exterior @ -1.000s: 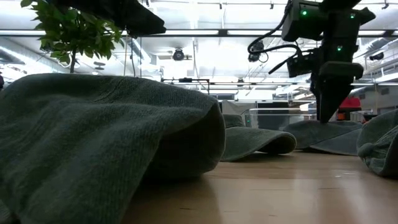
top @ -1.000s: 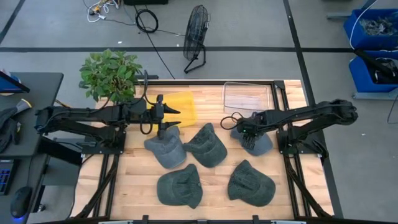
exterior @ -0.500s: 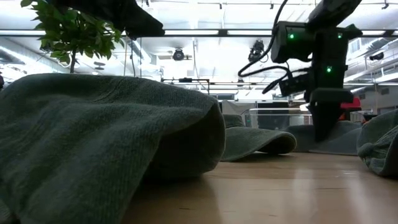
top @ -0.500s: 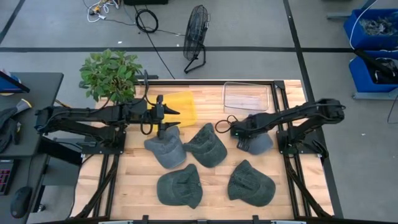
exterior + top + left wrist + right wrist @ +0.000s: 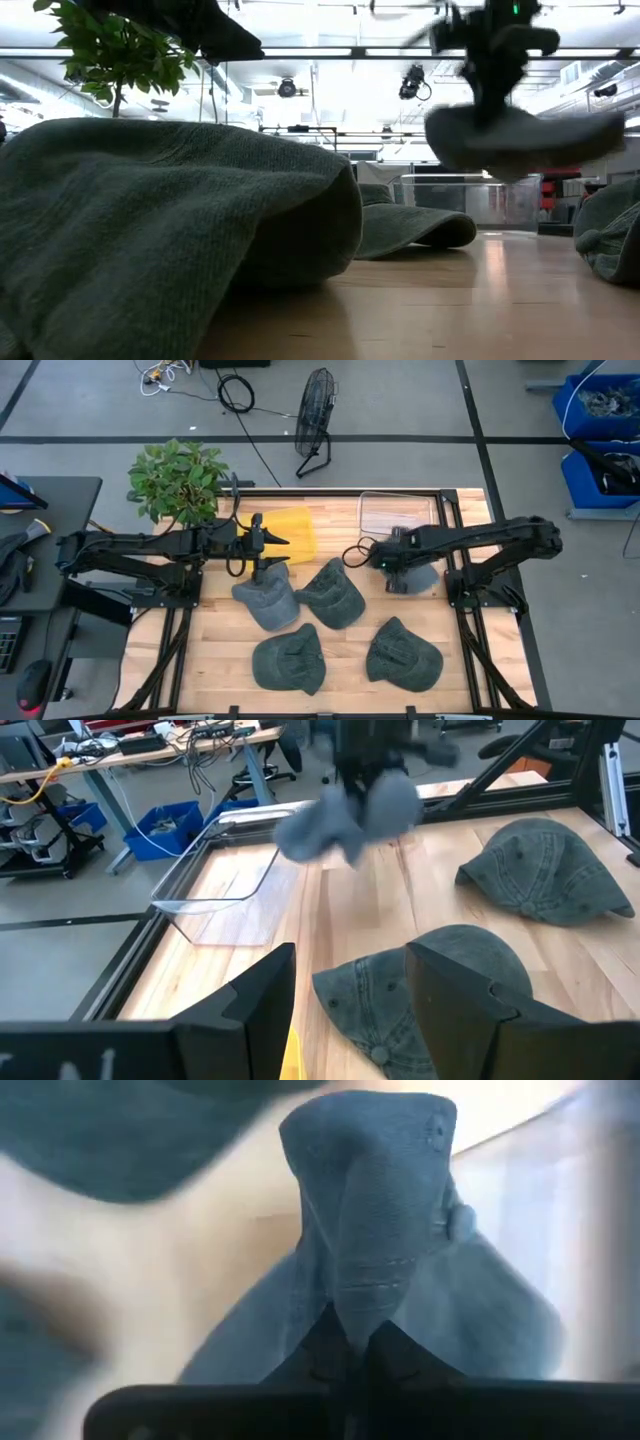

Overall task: Pick & Place hat
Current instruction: Put the right gray cap into the transparent bin, then put the gray cap into the transparent bin

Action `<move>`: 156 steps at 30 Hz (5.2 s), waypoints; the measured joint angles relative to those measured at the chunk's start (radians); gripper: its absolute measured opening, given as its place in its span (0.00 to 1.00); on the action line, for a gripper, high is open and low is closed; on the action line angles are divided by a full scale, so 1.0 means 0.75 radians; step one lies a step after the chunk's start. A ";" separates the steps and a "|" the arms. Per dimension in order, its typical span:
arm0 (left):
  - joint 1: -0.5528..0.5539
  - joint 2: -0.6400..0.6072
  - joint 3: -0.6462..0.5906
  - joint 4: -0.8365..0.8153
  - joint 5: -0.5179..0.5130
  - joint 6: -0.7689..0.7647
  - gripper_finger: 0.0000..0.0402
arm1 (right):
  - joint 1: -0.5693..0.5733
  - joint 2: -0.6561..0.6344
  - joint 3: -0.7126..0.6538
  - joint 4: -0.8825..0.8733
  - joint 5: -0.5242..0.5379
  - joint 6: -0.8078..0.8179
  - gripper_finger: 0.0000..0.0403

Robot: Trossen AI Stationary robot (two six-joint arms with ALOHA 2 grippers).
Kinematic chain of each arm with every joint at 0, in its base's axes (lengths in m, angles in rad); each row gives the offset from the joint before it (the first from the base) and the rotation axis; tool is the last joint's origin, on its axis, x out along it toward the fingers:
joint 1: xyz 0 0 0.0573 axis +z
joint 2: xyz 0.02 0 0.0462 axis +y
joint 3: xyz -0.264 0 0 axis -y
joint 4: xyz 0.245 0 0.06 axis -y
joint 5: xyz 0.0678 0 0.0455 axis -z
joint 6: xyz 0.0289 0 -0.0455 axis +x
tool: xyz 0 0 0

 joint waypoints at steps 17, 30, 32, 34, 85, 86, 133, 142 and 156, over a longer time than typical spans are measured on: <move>0.000 0.000 0.000 0.002 0.000 -0.036 0.48 | -0.337 -0.015 -0.273 0.520 0.647 -0.949 0.00; 0.000 0.000 0.000 0.000 0.000 -0.037 0.48 | -0.368 -0.015 -0.636 0.929 0.565 -1.177 0.02; 0.001 0.000 0.000 0.000 0.000 -0.037 0.48 | -0.368 -0.015 -0.641 0.927 0.564 -1.161 0.04; 0.000 0.000 0.000 0.000 0.000 -0.037 0.48 | -0.368 -0.015 -0.641 0.940 0.576 -1.128 0.06; -0.411 0.180 0.001 -0.510 -0.001 -0.815 0.48 | 0.246 -0.015 -0.194 0.605 -0.085 -0.157 0.60; -0.436 0.217 0.001 -0.511 -0.007 -0.826 0.48 | 0.246 -0.015 -0.194 0.613 -0.085 -0.159 0.60; -0.497 0.619 0.458 -0.319 -0.369 -0.366 0.01 | 0.176 0.202 -0.194 1.555 -0.364 -0.621 0.58; -0.498 0.670 0.457 -0.331 -0.361 -0.232 0.02 | 0.067 0.347 -0.193 1.580 -0.384 -0.614 0.58; -0.415 0.692 0.458 -0.326 -0.430 -0.232 0.03 | 0.041 0.376 -0.194 1.481 -0.462 -0.719 0.07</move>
